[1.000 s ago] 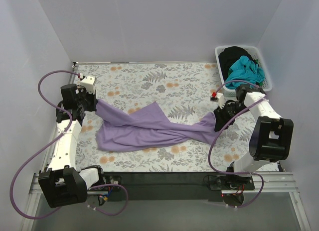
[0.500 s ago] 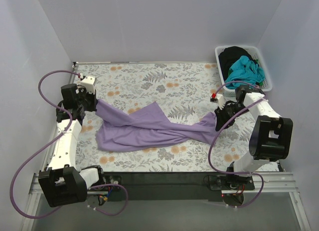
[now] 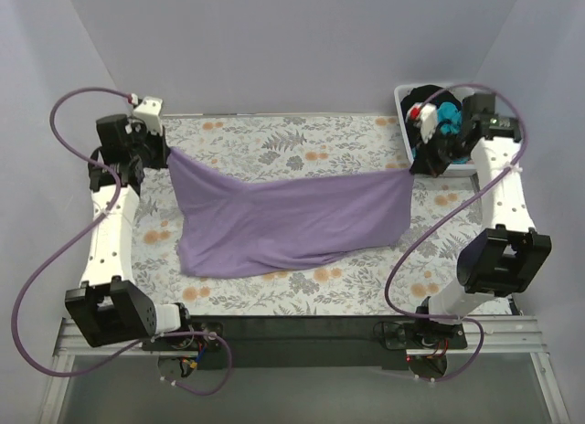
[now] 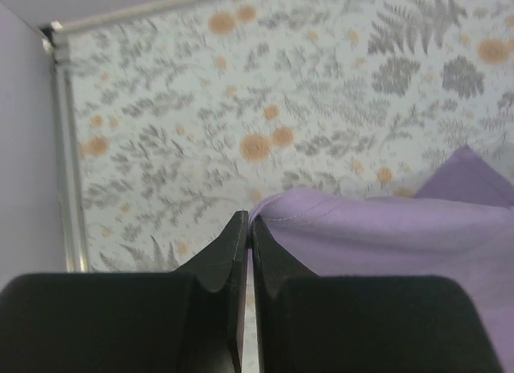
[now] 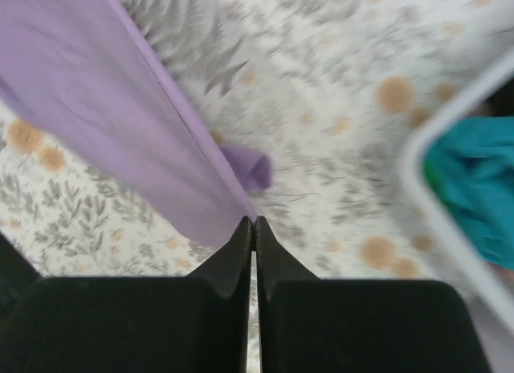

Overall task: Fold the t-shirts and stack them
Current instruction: Flatten the tshirt out

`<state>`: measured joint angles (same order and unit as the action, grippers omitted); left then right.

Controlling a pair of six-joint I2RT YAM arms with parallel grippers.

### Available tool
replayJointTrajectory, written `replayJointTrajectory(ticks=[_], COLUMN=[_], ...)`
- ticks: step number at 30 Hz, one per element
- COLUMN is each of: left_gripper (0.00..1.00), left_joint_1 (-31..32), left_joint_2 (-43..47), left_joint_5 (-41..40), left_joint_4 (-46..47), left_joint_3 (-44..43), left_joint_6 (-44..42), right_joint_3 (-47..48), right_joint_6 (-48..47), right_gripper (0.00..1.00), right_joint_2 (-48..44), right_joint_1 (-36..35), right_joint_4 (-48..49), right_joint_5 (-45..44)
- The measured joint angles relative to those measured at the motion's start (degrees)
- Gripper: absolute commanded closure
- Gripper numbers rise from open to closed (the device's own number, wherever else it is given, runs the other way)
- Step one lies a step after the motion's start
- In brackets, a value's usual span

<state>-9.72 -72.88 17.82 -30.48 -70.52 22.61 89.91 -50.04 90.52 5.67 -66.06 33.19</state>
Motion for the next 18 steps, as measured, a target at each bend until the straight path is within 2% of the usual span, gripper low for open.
replayJointTrajectory(ticks=[5, 8, 11, 15, 18], left_gripper=[1.00, 1.00, 1.00, 1.00, 1.00], left_joint_1=[-0.7, -0.7, -0.8, -1.0, -1.1], left_joint_2=[-9.2, -12.0, -8.9, 1.9, 10.5], left_joint_5=[0.7, 0.7, -0.5, -4.7, -8.8], left_joint_4=[-3.4, -4.7, -3.6, -1.4, 0.1], left_joint_3=[-22.1, -33.8, -37.1, -36.6, -39.3], left_joint_6=[2.4, 4.9, 8.3, 12.5, 14.1], right_joint_3=[33.4, 44.8, 43.2, 27.8, 24.2], right_joint_6=[7.1, 11.3, 14.5, 18.9, 21.9], right_gripper=[0.99, 0.99, 0.99, 0.99, 0.99], right_joint_2=[5.9, 6.4, 1.0, -15.8, -26.9], right_joint_1=[1.5, 1.8, 1.7, 1.8, 1.8], right_joint_4=[1.7, 3.6, 6.7, 14.6, 20.1], right_joint_5=[0.5, -0.2, -1.3, -5.1, -8.5])
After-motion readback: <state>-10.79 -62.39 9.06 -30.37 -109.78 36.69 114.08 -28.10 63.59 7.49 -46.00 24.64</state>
